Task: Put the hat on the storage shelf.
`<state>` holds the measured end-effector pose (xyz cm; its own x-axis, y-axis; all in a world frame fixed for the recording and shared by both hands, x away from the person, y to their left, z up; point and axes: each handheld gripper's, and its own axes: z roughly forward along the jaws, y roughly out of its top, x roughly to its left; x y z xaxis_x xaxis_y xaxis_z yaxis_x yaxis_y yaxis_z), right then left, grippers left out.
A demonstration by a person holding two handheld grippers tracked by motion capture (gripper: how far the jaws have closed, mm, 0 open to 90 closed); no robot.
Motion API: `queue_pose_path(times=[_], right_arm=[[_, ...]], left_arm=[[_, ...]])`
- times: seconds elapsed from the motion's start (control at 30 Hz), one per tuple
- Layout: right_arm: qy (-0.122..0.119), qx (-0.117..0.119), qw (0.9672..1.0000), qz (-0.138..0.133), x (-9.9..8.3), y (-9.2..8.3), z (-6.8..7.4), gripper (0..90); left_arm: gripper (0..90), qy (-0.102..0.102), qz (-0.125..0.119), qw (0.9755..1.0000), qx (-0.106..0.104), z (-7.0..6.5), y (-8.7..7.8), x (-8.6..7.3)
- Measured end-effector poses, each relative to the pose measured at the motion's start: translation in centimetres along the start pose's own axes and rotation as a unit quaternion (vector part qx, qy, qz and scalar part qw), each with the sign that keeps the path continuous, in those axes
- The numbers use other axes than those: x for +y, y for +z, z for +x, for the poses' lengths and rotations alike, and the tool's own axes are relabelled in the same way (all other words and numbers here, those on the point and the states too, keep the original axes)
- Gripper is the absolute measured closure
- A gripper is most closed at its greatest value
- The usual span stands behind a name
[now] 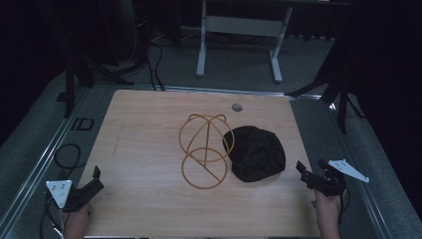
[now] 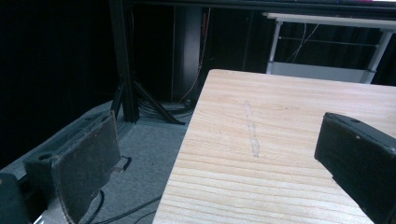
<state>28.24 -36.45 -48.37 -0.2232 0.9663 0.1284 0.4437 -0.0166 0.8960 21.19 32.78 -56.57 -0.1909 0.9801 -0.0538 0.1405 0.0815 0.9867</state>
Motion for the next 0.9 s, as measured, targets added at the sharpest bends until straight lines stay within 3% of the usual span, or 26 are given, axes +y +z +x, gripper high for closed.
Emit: queue_pose_path(times=[0.03,0.2,0.23,0.4,0.43,0.53,0.7,0.9], right_arm=[[-0.014,0.013,0.9998,-0.002,1.0,0.1,0.8,12.9],[-0.033,0.036,0.9988,0.003,2.7,0.8,2.5,12.4],[-0.044,0.061,0.9972,-0.001,3.1,1.2,3.4,12.5],[-0.067,0.083,0.9943,0.014,3.3,2.4,5.0,13.7],[-0.074,0.087,0.9932,0.019,3.2,2.9,5.6,19.2],[-0.079,0.093,0.9922,0.026,3.1,3.6,6.1,22.7],[-0.103,0.091,0.9895,0.045,3.0,5.3,7.0,37.1],[-0.119,0.098,0.9862,0.061,2.8,6.6,7.7,44.1]], left_arm=[[0.5,0.000,0.000,1.0000,0.000,0.0,0.0,0.0],[0.5,0.000,0.001,1.0000,-0.001,0.0,0.0,0.0],[0.5,-0.001,0.001,1.0000,-0.001,0.0,0.0,0.0],[0.5,-0.001,0.000,1.0000,-0.002,0.0,0.0,0.0],[0.5,-0.001,0.000,1.0000,-0.002,0.0,0.0,0.0],[0.5,-0.001,0.000,1.0000,-0.002,0.0,0.0,0.0],[0.5,0.000,0.001,1.0000,-0.005,0.0,0.0,0.0],[0.5,0.001,0.000,1.0000,-0.008,0.0,0.0,0.0]])
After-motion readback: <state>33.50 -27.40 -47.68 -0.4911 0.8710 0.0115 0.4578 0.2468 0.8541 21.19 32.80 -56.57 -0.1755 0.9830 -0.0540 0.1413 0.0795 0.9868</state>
